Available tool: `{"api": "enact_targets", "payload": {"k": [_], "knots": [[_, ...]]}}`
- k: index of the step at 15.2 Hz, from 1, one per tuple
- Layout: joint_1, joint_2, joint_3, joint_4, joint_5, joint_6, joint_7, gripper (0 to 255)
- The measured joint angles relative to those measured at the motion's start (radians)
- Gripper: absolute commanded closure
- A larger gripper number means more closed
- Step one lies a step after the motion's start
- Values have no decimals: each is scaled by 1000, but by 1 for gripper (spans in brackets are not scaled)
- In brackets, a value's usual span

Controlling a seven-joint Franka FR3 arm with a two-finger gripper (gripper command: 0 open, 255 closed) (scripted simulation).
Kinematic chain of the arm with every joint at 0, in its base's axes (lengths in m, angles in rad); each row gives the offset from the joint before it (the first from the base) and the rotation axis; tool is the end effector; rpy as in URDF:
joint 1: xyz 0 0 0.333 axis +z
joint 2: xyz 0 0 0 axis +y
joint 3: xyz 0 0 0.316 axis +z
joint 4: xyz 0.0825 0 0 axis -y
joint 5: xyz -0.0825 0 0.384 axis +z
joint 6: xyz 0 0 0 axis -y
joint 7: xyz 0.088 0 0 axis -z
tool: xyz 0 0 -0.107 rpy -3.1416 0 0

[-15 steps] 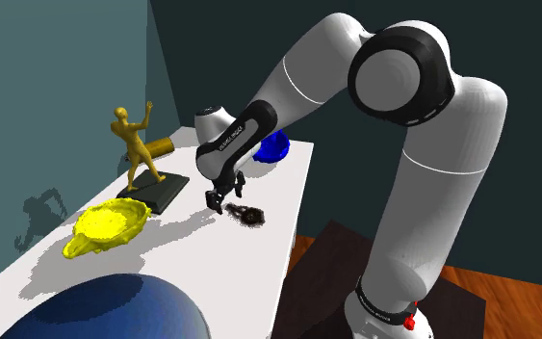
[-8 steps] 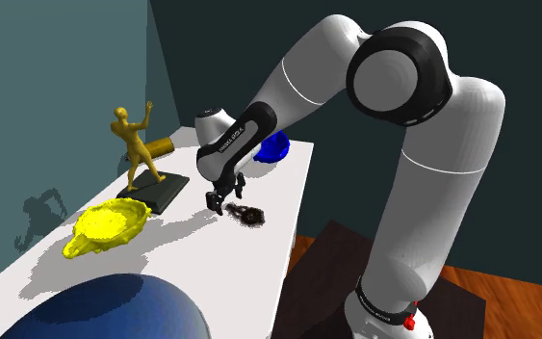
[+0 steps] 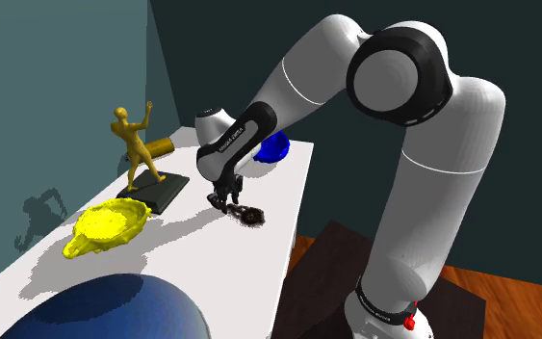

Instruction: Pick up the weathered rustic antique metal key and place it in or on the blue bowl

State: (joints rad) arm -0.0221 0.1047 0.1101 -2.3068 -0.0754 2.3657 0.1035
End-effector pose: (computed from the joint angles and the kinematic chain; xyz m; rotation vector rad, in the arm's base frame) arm 0.5138 0.0445 0.2970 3.0962 0.0607 -0.0632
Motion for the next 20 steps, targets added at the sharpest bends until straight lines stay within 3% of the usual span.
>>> {"api": "enact_targets", "payload": {"k": [6,20], "knots": [[0,-19,1,6,5,-26,-3,255],[-1,-135,2,76,30,-210,-28,255]]}}
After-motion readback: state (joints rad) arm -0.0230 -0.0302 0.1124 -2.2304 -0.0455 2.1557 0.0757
